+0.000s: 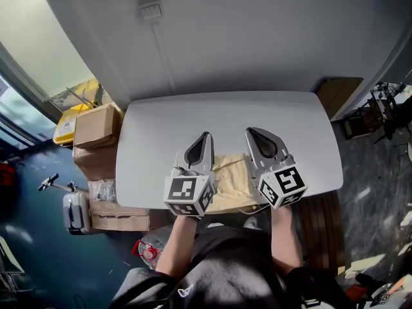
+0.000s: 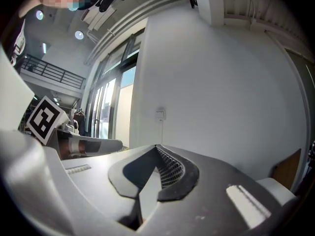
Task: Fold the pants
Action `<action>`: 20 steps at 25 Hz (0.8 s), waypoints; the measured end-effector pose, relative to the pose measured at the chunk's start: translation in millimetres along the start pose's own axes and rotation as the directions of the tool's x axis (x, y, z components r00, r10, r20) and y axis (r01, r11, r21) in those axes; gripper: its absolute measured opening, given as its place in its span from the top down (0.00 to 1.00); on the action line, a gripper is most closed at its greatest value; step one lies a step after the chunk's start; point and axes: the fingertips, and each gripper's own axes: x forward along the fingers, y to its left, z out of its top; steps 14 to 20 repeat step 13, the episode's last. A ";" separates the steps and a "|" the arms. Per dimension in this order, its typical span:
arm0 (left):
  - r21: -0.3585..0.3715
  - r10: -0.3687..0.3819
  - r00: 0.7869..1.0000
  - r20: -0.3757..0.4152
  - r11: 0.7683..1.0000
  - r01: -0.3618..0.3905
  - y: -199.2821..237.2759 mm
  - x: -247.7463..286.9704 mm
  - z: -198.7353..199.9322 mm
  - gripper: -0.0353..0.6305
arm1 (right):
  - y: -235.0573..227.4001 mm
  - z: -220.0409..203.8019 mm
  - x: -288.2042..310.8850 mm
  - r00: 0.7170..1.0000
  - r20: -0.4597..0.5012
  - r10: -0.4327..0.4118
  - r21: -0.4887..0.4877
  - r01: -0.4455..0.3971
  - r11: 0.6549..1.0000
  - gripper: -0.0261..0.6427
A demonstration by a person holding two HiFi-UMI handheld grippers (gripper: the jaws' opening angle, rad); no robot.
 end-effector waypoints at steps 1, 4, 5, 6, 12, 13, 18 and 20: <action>0.001 0.002 1.000 0.001 1.000 -0.002 0.1 -0.2 -0.1 0.94 | -0.2 -0.5 -0.4 1.000 0.001 0.000 0.000 0.000 1.000 0.96; 0.004 0.007 1.000 -0.001 1.000 -0.007 3.1 -0.3 -0.5 0.94 | 0.3 -2.3 1.0 1.000 0.001 -0.002 0.003 0.002 1.000 0.96; 0.004 0.008 1.000 -0.002 1.000 -0.008 4.7 -0.5 -0.6 0.94 | 0.9 -2.9 2.1 1.000 0.001 -0.002 0.003 0.002 1.000 0.96; 0.004 0.008 1.000 -0.002 1.000 -0.008 5.9 -0.8 -0.5 0.94 | 1.5 -3.4 2.9 1.000 0.001 -0.002 0.003 0.002 1.000 0.96; 0.007 0.004 1.000 0.000 1.000 -0.004 2.6 -2.8 -0.4 0.94 | 2.6 -3.9 -1.1 1.000 0.002 -0.002 0.004 0.002 1.000 0.96; 0.007 0.002 1.000 0.000 1.000 -0.002 1.7 -2.8 -0.5 0.94 | 2.4 -4.4 -1.8 1.000 0.002 -0.003 0.005 0.003 1.000 0.96; 0.007 0.002 1.000 0.000 1.000 -0.002 1.7 -2.8 -0.5 0.94 | 2.4 -4.4 -1.8 1.000 0.002 -0.003 0.005 0.003 1.000 0.96; 0.007 0.002 1.000 0.000 1.000 -0.002 1.7 -2.8 -0.5 0.94 | 2.4 -4.4 -1.8 1.000 0.002 -0.003 0.005 0.003 1.000 0.96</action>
